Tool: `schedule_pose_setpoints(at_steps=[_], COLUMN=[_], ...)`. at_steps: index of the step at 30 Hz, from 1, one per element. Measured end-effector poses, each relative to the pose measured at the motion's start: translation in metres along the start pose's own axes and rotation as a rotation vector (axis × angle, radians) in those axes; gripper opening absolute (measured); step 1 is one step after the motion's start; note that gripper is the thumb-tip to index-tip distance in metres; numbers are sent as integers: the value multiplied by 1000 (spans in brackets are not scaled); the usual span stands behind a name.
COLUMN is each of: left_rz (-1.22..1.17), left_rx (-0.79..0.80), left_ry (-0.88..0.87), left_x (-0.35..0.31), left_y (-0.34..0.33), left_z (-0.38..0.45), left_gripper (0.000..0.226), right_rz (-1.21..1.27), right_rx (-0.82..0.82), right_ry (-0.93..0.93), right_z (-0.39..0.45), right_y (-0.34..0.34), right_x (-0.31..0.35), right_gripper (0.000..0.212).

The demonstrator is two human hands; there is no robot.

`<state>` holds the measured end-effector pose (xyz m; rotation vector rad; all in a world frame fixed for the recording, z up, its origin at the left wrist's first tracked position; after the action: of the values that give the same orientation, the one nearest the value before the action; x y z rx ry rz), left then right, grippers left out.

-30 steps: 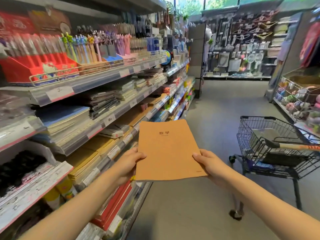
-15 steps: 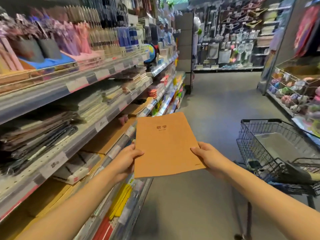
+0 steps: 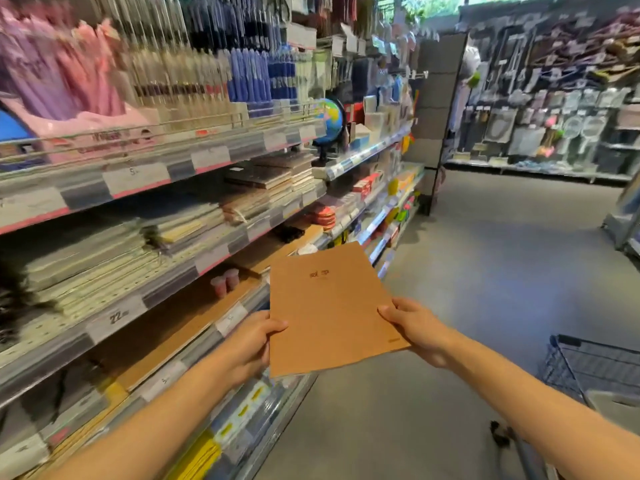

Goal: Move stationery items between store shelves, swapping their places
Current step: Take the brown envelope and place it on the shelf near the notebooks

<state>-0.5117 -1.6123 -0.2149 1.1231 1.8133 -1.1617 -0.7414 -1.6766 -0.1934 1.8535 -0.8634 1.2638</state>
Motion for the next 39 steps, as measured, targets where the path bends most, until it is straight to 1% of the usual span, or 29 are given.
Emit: schedule_pose_setpoints(at_steps=[4, 9, 13, 18, 26, 29, 31, 34, 35, 36, 37, 38, 39], left_rz=[-100, -216, -296, -312, -298, -264, -229, -177, -103, -20, 67, 152, 230], left_rx=[-82, -119, -173, -308, -515, -603, -663, -827, -907, -991, -1069, -1130, -1175], left_ry=[-1, 72, 94, 67, 29, -4, -27, -56, -44, -26, -3, 15, 22], left_x=[-10, -17, -24, -36, -47, -50, -54, -51, -48, -43, -39, -32, -27], left_y=[3, 12, 18, 35, 65, 79, 84, 93, 98, 107, 116, 130, 140], left_z=[43, 102, 141, 182, 240, 263, 274, 288, 291, 296, 301, 309, 315], left_gripper=[19, 18, 17, 22, 19, 21, 17, 11, 14, 24, 35, 42, 42], right_rz=[-27, -29, -85, -117, -205, -250, -285, -391, -409, -416, -434, -459, -457], right_rx=[101, 184, 234, 300, 461, 501, 510, 527, 552, 585, 598, 615, 643], right_ry=[-27, -61, -83, -98, -77, -54, -49, -8, -12, -15, -9, -2, -3], right_z=[66, 147, 209, 273, 362, 403, 429, 464, 475, 486, 494, 498, 502], right_y=[11, 24, 29, 25, 11, 4, -1, -9, -12, -17, -22, -26, -30], right_x=[4, 2, 4, 9, 22, 21, 20, 22, 20, 18, 20, 25, 28], right_gripper=[22, 20, 27, 23, 19, 27, 31, 38, 39, 36, 26, 11, 5])
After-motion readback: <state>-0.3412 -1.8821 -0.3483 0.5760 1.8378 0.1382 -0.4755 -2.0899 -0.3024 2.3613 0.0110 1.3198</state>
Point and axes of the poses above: each hand's wrist, its own z-axis towards the middle knuckle, its own y-axis out of the back of the hand, x = y × z, the point moved 5 cm from there along z, towards the middle knuckle, and after that the axes turned 11 degrees about -z, right-handed, at the moved point
